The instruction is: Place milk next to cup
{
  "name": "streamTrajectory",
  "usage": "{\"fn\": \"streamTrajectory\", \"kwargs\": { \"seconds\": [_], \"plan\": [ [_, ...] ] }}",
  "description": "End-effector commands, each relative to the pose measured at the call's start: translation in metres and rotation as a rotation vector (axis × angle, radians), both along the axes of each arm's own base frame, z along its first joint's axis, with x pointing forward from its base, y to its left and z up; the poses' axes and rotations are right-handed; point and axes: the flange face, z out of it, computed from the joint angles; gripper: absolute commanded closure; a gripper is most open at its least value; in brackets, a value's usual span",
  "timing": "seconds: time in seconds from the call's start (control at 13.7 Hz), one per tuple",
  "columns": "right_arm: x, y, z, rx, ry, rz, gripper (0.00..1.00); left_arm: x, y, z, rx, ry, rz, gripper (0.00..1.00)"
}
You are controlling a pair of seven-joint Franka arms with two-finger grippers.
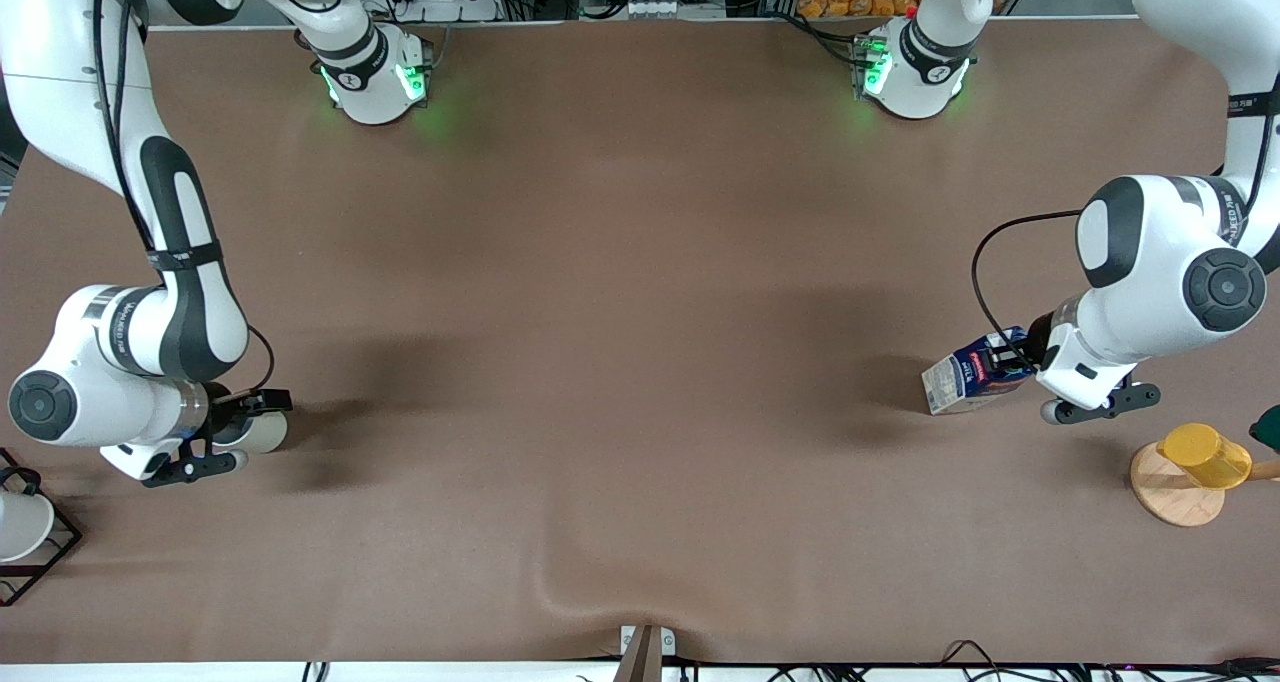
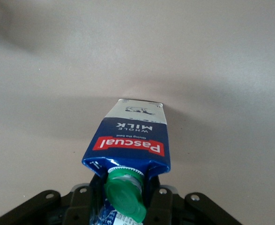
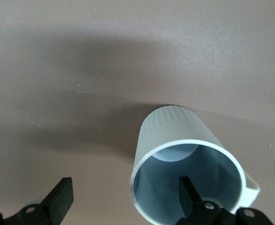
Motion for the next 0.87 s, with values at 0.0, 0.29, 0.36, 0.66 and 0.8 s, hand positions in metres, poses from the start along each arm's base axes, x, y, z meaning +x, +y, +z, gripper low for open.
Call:
{"fn": "streamTrajectory", "kwargs": {
  "seconds": [0.0,0.29,0.36,0.66,0.8],
  "plan": [
    [0.007,0.001,-0.009,0.004,-0.017,0.010,0.00,0.004,-0.004,0.022,-0.012,-0.020,0.000,0.70],
    [0.005,-0.001,-0.017,0.003,-0.009,0.010,0.00,0.006,-0.027,0.057,-0.023,-0.007,-0.042,0.70],
    [0.005,0.000,-0.018,0.004,-0.008,0.012,0.00,0.005,-0.034,0.066,-0.025,-0.004,-0.054,0.69],
    [0.005,-0.006,-0.018,0.010,-0.009,0.010,0.73,-0.001,-0.077,0.091,-0.042,-0.003,-0.117,0.67],
    [0.004,-0.009,-0.015,0.013,-0.007,0.009,1.00,-0.005,-0.093,0.098,-0.048,-0.015,-0.144,0.67]
  ]
}}
